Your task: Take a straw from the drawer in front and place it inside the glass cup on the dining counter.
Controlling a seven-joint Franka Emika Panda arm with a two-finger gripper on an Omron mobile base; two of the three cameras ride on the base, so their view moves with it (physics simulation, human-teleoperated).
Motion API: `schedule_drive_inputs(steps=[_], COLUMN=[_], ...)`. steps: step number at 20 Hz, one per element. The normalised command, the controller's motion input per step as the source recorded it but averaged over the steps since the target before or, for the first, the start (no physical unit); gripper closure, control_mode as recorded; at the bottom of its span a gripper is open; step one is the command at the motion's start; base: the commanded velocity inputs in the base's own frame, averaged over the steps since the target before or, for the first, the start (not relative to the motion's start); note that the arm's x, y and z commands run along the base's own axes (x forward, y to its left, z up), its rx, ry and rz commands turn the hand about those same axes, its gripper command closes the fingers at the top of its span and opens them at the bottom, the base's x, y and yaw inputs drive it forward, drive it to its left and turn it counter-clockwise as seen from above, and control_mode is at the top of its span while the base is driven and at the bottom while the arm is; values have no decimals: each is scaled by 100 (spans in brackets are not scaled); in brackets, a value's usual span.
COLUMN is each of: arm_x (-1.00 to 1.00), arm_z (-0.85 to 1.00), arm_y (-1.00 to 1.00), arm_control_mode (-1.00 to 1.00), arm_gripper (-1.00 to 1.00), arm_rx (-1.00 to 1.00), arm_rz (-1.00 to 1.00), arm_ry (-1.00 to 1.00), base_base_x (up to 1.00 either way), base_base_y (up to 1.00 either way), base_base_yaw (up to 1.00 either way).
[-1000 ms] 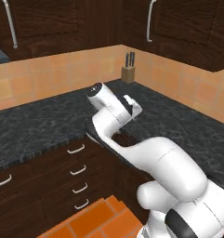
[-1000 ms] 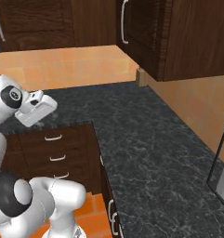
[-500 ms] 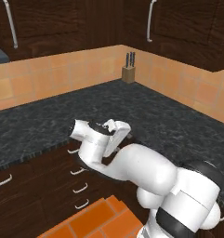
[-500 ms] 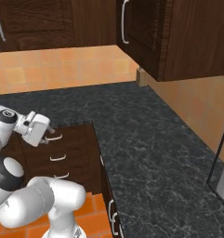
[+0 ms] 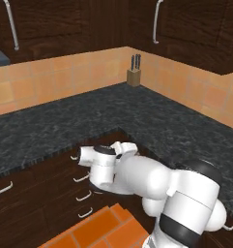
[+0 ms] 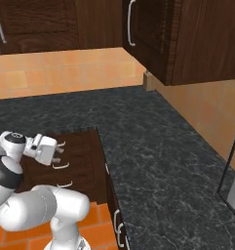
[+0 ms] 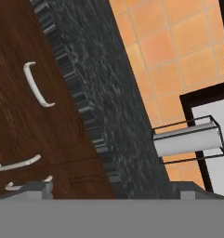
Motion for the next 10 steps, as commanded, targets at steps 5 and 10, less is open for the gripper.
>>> schedule_drive_inputs(steps=[5,10], arm_x=[0,13], arm_z=[-49,-32], arm_y=[-62,-43], arm_control_mode=[-100,-100], arm_gripper=[-100,-100], arm_rx=[0,0], arm_rz=[0,0], arm_ry=[-5,-2], base_base_x=[0,0], base_base_y=[0,0], base_base_yaw=[0,0])
